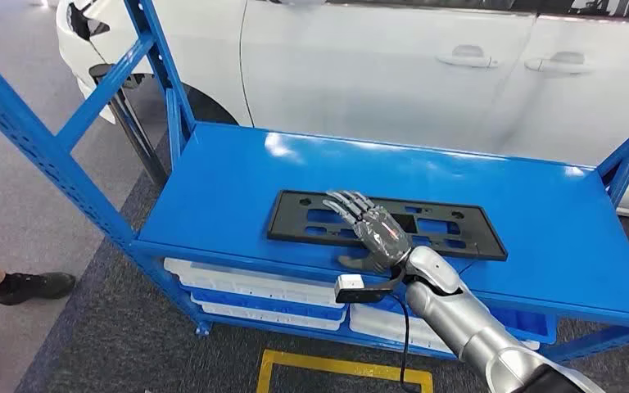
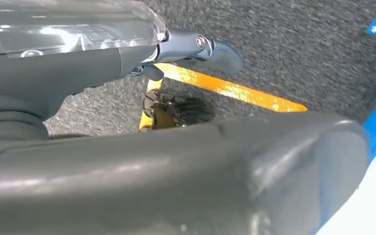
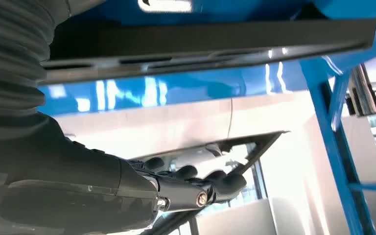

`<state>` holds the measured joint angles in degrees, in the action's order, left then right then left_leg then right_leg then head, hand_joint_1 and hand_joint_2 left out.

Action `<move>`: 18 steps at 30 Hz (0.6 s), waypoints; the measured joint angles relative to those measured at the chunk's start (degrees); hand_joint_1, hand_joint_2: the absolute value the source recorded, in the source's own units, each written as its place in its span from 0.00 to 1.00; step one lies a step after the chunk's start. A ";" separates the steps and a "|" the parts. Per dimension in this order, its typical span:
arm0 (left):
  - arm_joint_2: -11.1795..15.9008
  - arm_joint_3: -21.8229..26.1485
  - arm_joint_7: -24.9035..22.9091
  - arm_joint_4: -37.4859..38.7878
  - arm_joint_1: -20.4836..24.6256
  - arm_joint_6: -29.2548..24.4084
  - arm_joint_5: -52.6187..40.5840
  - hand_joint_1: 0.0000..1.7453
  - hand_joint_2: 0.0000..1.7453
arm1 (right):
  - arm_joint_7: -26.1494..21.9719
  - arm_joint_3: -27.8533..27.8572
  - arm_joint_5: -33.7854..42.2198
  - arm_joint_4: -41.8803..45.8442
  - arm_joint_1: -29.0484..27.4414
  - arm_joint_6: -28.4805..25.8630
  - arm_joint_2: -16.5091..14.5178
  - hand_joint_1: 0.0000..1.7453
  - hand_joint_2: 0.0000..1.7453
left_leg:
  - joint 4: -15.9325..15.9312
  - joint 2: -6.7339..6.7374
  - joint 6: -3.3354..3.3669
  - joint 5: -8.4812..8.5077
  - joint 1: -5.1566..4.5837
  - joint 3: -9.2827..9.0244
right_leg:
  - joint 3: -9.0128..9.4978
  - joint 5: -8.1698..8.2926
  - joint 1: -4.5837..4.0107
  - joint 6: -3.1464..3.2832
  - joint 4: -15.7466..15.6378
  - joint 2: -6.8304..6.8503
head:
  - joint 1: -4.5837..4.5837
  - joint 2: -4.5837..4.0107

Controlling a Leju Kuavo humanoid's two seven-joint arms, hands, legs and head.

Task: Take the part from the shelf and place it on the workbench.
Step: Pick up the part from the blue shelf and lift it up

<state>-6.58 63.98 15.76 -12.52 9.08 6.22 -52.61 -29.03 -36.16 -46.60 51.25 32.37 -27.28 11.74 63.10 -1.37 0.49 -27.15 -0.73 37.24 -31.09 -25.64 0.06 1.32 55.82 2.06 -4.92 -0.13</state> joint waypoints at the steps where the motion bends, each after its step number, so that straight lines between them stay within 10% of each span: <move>1: 0.00 -0.01 0.00 0.00 -0.01 0.01 0.00 0.00 0.00 | 0.00 0.02 0.00 0.01 -0.03 0.00 0.03 0.00 1.00 | 2.28 0.04 -0.17 -1.07 0.12 1.10 | 0.00 -0.03 -0.01 0.05 0.01 0.03 | 0.01 0.00; 5: 0.00 -0.08 0.01 0.00 -0.25 0.04 0.00 0.00 0.00 | 0.04 0.05 -1.23 0.01 -0.36 -0.46 0.24 0.00 1.00 | 10.42 0.23 -1.22 -3.28 0.89 5.38 | 0.00 -0.27 0.09 -0.02 0.16 0.13 | 0.00 0.00; 8: -0.01 -0.23 0.03 0.00 -0.20 0.02 0.02 0.00 0.00 | 0.81 -0.01 -4.41 -0.01 -0.50 -2.57 0.25 0.00 1.00 | 0.66 0.22 -1.80 1.95 1.45 0.73 | 0.05 -1.07 0.42 -0.86 1.05 -0.04 | 0.00 0.00; 14: 0.08 -0.41 0.03 0.00 -0.23 -0.15 0.24 0.00 0.00 | 5.50 -1.97 -15.63 -0.21 -0.45 -8.65 0.25 0.00 1.00 | -5.03 -0.15 0.53 3.45 1.18 -2.07 | -0.25 -2.39 0.69 -2.67 2.33 -0.36 | 0.04 0.00; 18: 0.16 -0.44 0.07 0.00 0.02 -0.23 0.32 0.00 0.00 | 8.52 -3.82 -21.54 -0.38 -0.63 -10.33 -0.03 0.00 1.00 | -5.41 -0.16 1.30 3.44 1.28 -2.39 | -6.70 -8.10 0.98 -3.19 15.08 -1.29 | 0.05 0.00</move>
<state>-6.41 63.54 15.82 -12.52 9.10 5.99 -52.29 -20.51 -39.99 -68.14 50.88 31.74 -37.61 11.71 57.69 -1.54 1.79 -23.71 0.55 34.85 -37.79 -33.74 1.04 -1.87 70.90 0.77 -4.86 -0.13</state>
